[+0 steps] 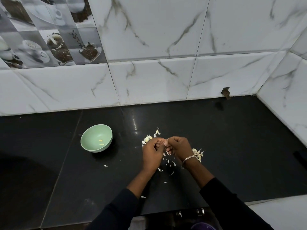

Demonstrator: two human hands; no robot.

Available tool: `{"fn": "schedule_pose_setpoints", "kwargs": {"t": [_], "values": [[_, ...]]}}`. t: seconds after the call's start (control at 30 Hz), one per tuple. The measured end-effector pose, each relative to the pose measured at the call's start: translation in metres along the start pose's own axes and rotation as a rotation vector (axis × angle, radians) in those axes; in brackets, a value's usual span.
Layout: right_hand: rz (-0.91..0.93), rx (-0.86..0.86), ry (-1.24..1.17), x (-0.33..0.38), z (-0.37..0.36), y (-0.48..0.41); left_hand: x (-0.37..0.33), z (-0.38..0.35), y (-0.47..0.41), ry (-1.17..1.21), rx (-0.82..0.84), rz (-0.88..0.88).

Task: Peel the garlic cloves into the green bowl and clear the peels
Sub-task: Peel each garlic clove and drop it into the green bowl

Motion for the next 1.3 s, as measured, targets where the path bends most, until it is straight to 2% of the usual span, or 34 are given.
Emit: {"fn": "schedule_pose_setpoints", "kwargs": {"t": [0.27, 0.47, 0.53, 0.6, 0.7, 0.87, 0.97, 1.3], "values": [[0.094, -0.033, 0.203, 0.008, 0.006, 0.002, 0.016, -0.004, -0.005, 0.325, 0.041, 0.234], [0.057, -0.016, 0.352, -0.005, 0.012, 0.005, 0.037, -0.009, 0.004, 0.574, 0.032, 0.481], [0.103, -0.048, 0.424, -0.003, 0.016, 0.004, 0.037, -0.011, 0.005, 0.645, 0.040, 0.512], [0.184, -0.113, 0.526, 0.003, 0.022, 0.004, 0.037, -0.010, 0.005, 0.667, 0.034, 0.520], [0.277, -0.157, 0.532, 0.015, 0.024, 0.007, 0.038, -0.007, 0.004, 0.632, 0.020, 0.507], [0.386, -0.133, 0.691, 0.030, 0.014, 0.015, 0.037, -0.004, 0.003, 0.582, -0.020, 0.467], [0.398, -0.120, 0.737, 0.031, 0.012, 0.014, 0.035, -0.002, 0.000, 0.526, -0.024, 0.414], [0.347, -0.030, 0.639, 0.028, 0.013, 0.009, 0.025, -0.003, 0.003, 0.499, 0.004, 0.373]]}}
Point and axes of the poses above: each hand's wrist, its own y-axis away from the middle knuckle, its own z-axis out of the back of the hand, x = y × z, the point moved 9 cm from there along -y, towards the middle knuckle, and after that the axes turned 13 degrees about y, right-handed, at the moved point
